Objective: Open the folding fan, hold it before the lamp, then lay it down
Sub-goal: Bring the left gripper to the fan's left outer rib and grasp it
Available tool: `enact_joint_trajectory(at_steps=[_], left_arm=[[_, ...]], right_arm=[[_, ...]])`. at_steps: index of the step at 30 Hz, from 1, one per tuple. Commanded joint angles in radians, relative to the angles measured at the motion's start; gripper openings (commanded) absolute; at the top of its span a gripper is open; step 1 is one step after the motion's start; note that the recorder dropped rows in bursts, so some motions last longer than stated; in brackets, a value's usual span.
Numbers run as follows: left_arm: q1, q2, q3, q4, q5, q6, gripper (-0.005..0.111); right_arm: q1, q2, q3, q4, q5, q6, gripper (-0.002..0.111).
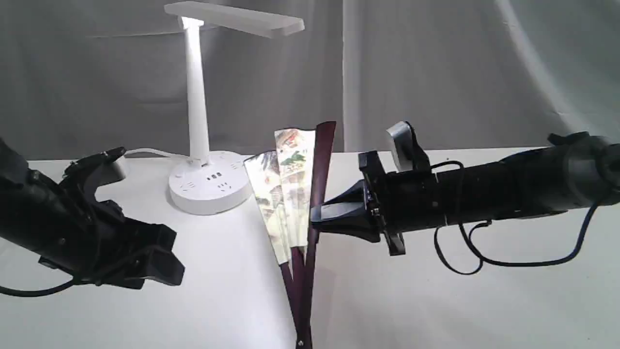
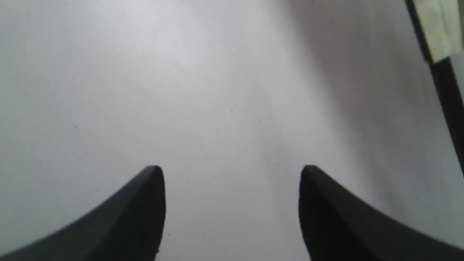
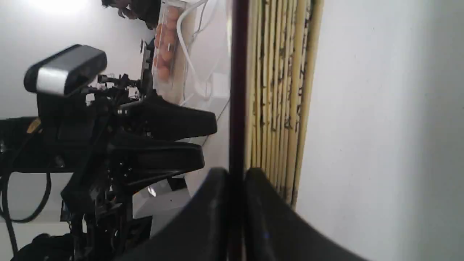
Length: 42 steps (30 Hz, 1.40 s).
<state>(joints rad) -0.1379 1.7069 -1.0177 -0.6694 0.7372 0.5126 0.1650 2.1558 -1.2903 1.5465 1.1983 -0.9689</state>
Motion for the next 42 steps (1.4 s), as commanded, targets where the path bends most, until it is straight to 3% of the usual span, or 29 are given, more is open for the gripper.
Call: enact_joint_trajectory(at_steps=[1,7,10,14,19,28,37,42], left_arm=[[-0.001,-0.003,0.0,0.026,-0.029,0.034,0.049],[-0.006,-0.003,0.0,0.142,-0.023,-0.05,0.012],[-0.039,-0.003,0.0,0.24,-0.027,-0.111,0.005],[-0.112,-0.003,0.0,0.404,-0.06,-0.231,0.004],[-0.185,-0.003,0.0,0.438,-0.071,-0.274,0.004],[-0.234,-0.009,-0.094,0.615,0.042,-0.425,0.004],[-0.234,-0.076,-0.05,0.504,-0.149,-0.345,0.004],[-0.234,-0.167,0.083,0.479,-0.353,-0.345,0.004]], right_arm=[[-0.024,-0.034,0.041,0.01,0.023,-0.035,0.0],[-0.061,-0.084,0.121,0.01,0.023,-0.035,0.0],[-0.075,-0.104,0.158,0.012,0.023,-0.045,0.0],[-0.084,-0.128,0.186,0.012,0.023,-0.049,0.0],[-0.084,-0.159,0.2,-0.011,0.023,-0.049,0.0],[-0.084,-0.208,0.2,-0.04,0.023,-0.033,0.0],[-0.084,-0.222,0.248,-0.036,0.023,-0.048,0.0],[-0.084,-0.222,0.247,-0.029,0.023,-0.048,0.0]])
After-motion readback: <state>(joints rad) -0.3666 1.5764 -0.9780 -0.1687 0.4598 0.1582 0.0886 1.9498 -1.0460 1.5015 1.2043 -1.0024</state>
